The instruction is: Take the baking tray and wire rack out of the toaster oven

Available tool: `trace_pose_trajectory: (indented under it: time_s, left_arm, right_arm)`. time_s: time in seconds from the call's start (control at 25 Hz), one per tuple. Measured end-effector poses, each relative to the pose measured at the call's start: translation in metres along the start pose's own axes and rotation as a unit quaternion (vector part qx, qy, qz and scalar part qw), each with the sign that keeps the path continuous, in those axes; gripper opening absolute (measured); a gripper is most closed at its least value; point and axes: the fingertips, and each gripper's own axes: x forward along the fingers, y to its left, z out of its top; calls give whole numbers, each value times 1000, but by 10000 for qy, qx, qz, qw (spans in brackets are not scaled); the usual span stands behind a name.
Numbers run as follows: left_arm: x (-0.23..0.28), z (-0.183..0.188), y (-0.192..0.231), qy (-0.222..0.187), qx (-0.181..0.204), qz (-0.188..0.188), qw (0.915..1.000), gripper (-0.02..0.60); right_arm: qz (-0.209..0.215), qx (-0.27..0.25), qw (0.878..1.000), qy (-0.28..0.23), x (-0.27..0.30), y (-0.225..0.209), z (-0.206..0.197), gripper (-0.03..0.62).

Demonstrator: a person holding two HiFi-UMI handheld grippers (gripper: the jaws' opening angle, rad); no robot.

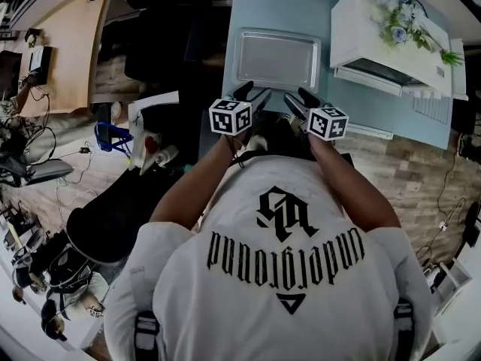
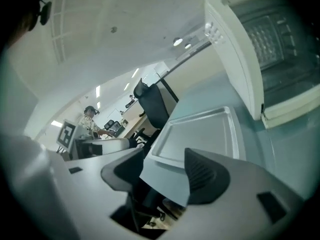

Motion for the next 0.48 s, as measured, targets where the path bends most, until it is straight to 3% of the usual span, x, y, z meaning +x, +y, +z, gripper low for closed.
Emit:
trace_pose_trajectory:
  time_s: [0.2, 0.48]
  left_arm:
    - [-35, 34, -24, -405, 795, -85, 9960, 268]
    - [-89, 72, -58, -1008, 1544, -220, 9826, 262]
  right_arm:
    - [198, -967, 9941, -456, -27, 43, 37, 230]
    - [380, -2107, 9714, -1032, -80, 103, 74, 195]
